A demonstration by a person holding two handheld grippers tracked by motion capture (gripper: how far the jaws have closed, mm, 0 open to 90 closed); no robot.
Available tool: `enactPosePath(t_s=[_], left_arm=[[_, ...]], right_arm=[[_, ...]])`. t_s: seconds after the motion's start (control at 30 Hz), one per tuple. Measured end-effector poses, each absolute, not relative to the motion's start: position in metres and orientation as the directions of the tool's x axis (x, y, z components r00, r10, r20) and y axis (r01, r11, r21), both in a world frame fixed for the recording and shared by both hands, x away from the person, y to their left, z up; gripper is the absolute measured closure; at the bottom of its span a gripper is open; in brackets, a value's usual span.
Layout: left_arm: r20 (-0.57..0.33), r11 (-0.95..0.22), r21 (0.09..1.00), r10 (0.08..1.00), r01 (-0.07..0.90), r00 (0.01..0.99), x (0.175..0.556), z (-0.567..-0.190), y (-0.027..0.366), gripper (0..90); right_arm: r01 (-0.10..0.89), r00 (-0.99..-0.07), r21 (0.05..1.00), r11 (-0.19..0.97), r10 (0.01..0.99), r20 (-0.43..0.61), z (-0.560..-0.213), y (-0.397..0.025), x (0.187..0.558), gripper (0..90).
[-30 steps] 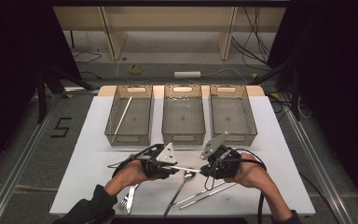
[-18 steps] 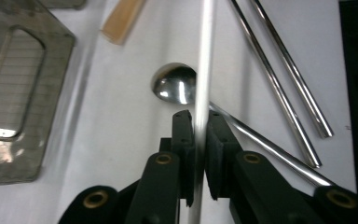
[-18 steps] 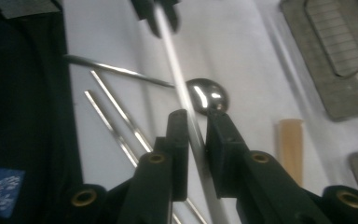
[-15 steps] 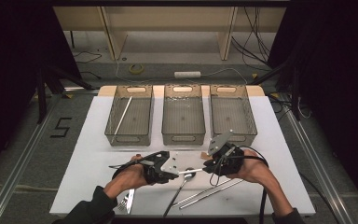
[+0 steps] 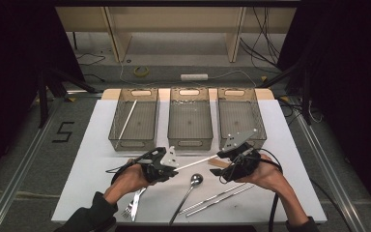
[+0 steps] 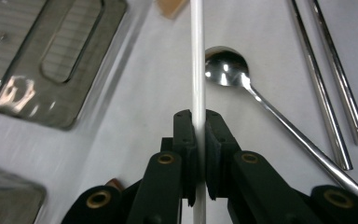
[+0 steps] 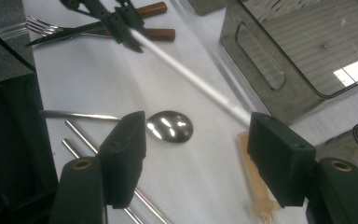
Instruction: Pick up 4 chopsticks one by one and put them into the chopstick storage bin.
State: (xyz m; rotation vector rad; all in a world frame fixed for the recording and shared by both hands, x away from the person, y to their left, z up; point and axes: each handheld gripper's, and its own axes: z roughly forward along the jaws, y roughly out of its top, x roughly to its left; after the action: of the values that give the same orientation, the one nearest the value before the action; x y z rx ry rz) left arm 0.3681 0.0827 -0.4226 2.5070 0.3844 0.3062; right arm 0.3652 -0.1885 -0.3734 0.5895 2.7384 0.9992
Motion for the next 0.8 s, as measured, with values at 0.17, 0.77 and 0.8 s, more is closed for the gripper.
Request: enactPosePath(t_s=[0.17, 0.77, 0.8], left_arm=[[0.116, -0.756, 0.599, 0.409, 0.265, 0.905, 0.375, -0.419, 0.093, 84.3], [0.058, -0.659, 0.645, 0.547, 0.387, 0.835, 0.389, -0.403, 0.123, 84.3], [0.056, -0.656, 0.645, 0.552, 0.392, 0.832, 0.389, -0.402, 0.125, 84.3]], right_arm=[[0.295, -0.912, 0.657, 0.694, 0.409, -0.022, -0.374, -0.193, 0.36, 35.9], [0.284, -0.938, 0.564, 0.775, 0.346, -0.003, -0.402, -0.205, 0.349, 32.3], [0.286, -0.938, 0.561, 0.776, 0.346, 0.0, -0.403, -0.205, 0.348, 32.3]])
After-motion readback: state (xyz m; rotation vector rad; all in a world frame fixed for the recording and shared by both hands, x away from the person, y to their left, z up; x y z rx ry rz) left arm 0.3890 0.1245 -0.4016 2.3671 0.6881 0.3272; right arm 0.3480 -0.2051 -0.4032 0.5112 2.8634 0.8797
